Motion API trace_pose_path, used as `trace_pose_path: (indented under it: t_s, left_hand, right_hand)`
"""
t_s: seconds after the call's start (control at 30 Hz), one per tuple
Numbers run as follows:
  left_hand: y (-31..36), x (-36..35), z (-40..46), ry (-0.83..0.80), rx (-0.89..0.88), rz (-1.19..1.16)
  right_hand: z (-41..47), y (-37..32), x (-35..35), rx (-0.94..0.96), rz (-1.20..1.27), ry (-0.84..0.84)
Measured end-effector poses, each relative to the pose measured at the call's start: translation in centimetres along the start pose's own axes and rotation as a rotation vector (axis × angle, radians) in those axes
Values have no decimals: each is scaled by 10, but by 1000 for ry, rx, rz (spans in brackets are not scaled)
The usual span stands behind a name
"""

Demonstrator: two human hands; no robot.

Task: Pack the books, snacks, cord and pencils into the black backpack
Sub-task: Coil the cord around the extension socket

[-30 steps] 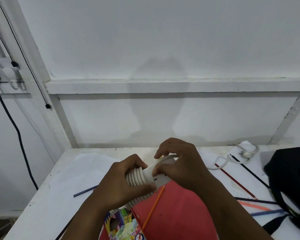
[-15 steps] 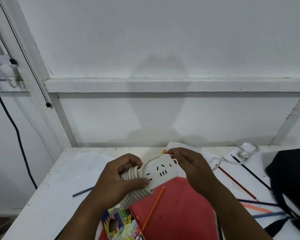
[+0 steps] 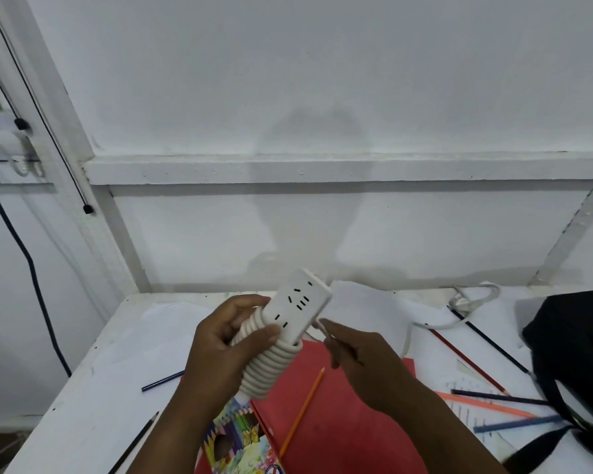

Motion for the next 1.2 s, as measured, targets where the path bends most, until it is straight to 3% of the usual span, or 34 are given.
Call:
trace_pose_path:
  t_s: [0.17, 0.7, 0.97, 1.2]
  left_hand:
    - [-5, 13, 5, 107, 29, 39]
    - [-24, -24, 2, 25, 16, 188]
    - [-24, -56, 8, 115, -91, 387]
    - [-46, -99, 9, 15, -48, 388]
  right_hand:
    - [-10, 12, -2, -45, -34, -77]
    - [-32, 35, 17, -241, -31, -173]
    - [-47, 48, 29, -196, -159, -284]
    - [-60, 94, 57, -276, -120, -370]
Point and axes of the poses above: each hand's wrist, its own z-axis towards the middle knuckle, its own x-axis out of the back of the hand, y = z × x, the point moved 10 cm from there along z, towards the middle knuckle, and after that the axes turned 13 degrees about y, right-handed, at the moved point
